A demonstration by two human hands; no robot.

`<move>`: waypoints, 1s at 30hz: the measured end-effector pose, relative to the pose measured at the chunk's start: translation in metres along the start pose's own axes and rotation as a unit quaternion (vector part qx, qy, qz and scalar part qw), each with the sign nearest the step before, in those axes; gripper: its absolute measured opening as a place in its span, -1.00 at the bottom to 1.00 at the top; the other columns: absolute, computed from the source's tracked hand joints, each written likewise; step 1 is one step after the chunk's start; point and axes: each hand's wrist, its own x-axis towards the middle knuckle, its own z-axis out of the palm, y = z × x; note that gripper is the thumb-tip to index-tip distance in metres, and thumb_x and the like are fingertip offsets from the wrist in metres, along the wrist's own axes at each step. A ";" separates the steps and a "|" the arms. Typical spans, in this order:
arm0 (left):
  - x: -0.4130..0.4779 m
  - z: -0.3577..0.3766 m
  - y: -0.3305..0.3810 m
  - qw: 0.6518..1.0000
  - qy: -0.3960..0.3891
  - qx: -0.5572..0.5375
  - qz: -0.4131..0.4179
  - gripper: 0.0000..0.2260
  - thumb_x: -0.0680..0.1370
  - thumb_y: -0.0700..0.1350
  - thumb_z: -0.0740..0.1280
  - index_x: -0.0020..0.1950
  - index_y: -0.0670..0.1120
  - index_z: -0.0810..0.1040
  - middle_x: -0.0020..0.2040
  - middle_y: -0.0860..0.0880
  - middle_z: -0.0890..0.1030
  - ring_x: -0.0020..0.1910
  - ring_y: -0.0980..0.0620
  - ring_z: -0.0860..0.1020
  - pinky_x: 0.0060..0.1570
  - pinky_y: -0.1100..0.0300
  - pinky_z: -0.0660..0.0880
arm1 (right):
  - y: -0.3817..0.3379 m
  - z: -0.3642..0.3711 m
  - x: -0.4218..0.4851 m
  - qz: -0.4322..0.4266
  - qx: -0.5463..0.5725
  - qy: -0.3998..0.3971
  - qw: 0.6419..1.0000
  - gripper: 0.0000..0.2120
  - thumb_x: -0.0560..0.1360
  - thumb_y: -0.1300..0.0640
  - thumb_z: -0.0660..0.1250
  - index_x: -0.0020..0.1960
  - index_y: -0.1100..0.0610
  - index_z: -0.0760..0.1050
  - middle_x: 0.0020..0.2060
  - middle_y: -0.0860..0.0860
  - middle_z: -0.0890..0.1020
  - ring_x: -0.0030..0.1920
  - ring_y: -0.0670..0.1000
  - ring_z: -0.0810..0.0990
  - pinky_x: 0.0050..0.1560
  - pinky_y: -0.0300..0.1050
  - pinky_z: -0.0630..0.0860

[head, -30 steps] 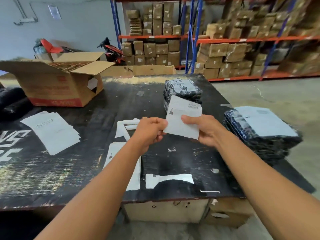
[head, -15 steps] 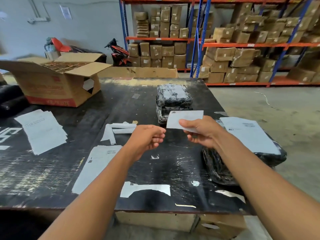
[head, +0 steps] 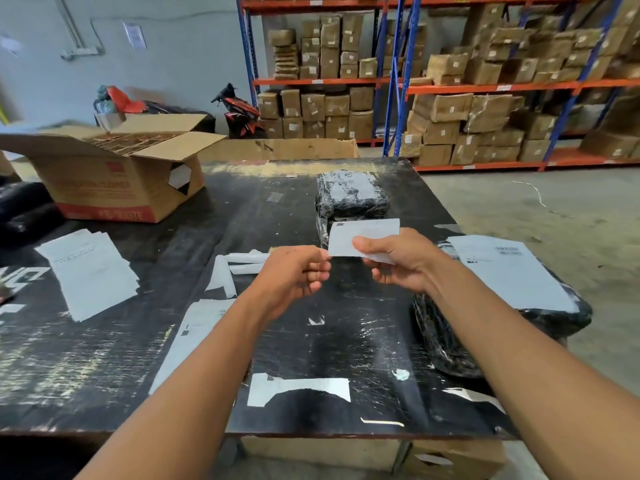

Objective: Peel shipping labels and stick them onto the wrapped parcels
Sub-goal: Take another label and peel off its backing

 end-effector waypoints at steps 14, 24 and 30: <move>0.009 0.004 0.002 0.998 -0.052 0.012 0.034 -0.88 0.56 -0.23 0.33 -0.18 -0.11 0.58 -0.33 0.00 0.55 -0.35 0.11 0.49 -0.24 0.22 0.44 | 0.003 -0.005 0.000 0.057 -0.072 0.041 0.995 -0.62 0.39 0.02 0.56 0.04 0.25 0.58 -0.23 0.13 0.73 -0.37 -0.06 0.58 -0.29 -0.14 0.58; 0.011 0.009 -0.006 0.999 0.003 0.026 0.044 -0.88 0.55 -0.20 0.37 -0.19 -0.11 0.61 -0.32 0.00 0.57 -0.35 0.12 0.49 -0.25 0.25 0.45 | 0.006 0.004 -0.003 -0.200 -0.331 0.122 0.914 -0.91 0.43 0.09 0.54 -0.07 0.03 0.68 -0.28 -0.11 0.63 -0.24 -0.12 0.56 -0.23 -0.25 0.39; 0.007 0.012 -0.008 0.998 -0.005 0.035 0.047 -0.85 0.53 -0.25 0.33 -0.21 -0.10 0.63 -0.32 -0.01 0.58 -0.38 0.14 0.46 -0.24 0.23 0.41 | 0.003 0.013 -0.012 -0.179 -0.275 0.023 0.944 -0.91 0.49 0.16 0.47 -0.03 0.12 0.73 -0.17 0.12 0.72 -0.18 -0.05 0.59 -0.14 -0.13 0.51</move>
